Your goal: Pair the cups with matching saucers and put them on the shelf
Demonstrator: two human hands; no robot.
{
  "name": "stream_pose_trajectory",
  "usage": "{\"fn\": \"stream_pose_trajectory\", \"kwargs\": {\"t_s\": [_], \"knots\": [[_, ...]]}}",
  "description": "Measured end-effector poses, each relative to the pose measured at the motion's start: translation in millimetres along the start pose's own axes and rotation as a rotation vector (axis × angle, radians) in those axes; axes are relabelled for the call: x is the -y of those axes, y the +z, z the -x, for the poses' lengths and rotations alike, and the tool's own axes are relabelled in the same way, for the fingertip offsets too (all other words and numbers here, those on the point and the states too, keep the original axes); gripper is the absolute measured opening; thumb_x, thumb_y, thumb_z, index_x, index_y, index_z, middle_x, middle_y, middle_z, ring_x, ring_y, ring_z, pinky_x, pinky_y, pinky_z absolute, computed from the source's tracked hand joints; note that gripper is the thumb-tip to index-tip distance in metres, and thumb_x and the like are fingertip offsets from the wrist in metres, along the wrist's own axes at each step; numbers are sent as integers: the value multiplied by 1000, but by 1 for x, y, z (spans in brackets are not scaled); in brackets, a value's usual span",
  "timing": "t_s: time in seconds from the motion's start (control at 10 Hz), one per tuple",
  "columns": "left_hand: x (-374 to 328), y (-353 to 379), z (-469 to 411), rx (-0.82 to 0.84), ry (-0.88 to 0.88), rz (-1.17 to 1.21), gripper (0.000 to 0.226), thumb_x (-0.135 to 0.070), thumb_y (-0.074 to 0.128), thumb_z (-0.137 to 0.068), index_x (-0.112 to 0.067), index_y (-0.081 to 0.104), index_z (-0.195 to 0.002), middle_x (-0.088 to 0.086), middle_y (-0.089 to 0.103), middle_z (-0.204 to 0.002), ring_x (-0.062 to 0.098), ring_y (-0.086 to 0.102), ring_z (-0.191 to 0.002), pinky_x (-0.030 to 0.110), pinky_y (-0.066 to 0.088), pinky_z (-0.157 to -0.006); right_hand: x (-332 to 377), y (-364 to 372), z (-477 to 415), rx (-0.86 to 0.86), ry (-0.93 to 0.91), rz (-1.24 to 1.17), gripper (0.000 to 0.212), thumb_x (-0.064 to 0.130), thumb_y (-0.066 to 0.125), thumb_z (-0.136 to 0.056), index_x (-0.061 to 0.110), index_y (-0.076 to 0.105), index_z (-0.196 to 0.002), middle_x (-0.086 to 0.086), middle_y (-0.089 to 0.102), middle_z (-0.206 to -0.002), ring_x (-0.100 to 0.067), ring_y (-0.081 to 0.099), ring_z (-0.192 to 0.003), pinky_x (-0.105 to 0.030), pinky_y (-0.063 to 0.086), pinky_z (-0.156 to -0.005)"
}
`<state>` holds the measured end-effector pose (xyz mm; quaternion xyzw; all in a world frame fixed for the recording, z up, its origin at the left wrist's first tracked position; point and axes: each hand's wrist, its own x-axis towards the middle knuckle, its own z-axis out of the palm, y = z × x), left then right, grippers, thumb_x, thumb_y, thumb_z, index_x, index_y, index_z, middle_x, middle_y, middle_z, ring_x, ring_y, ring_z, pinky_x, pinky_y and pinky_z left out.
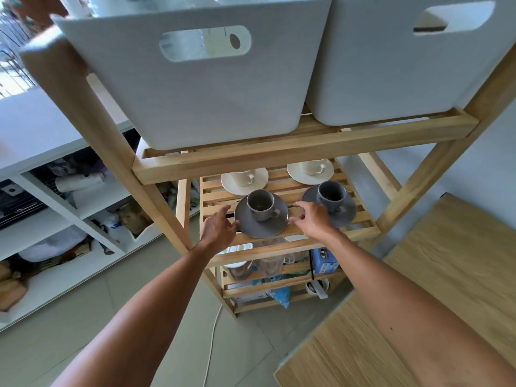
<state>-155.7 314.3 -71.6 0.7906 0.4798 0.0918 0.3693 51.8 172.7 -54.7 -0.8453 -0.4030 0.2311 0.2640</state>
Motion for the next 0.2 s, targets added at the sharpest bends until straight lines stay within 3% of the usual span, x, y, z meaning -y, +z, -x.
{"fn": "stream_pose_trajectory", "kwargs": {"t_s": [0.1,0.2], "knots": [[-2,-4,19,-21,19,11,60,-35,61,-93,-20,37,-146,5,65,-99,21,62,-89,33,50,-74,-2,-13,26,24,-24,-10,61,24,73,-86,14,50,-142,-6,69,-98,-18,65,-89,-30,53,-83],[-2,-6,38,-29,102,32,56,-26,65,-91,-17,42,-142,9,67,-93,22,64,-81,31,52,-70,-5,-28,52,28,-26,13,63,25,73,-87,15,46,-144,1,61,-96,-14,60,-90,-26,48,-82]]}}
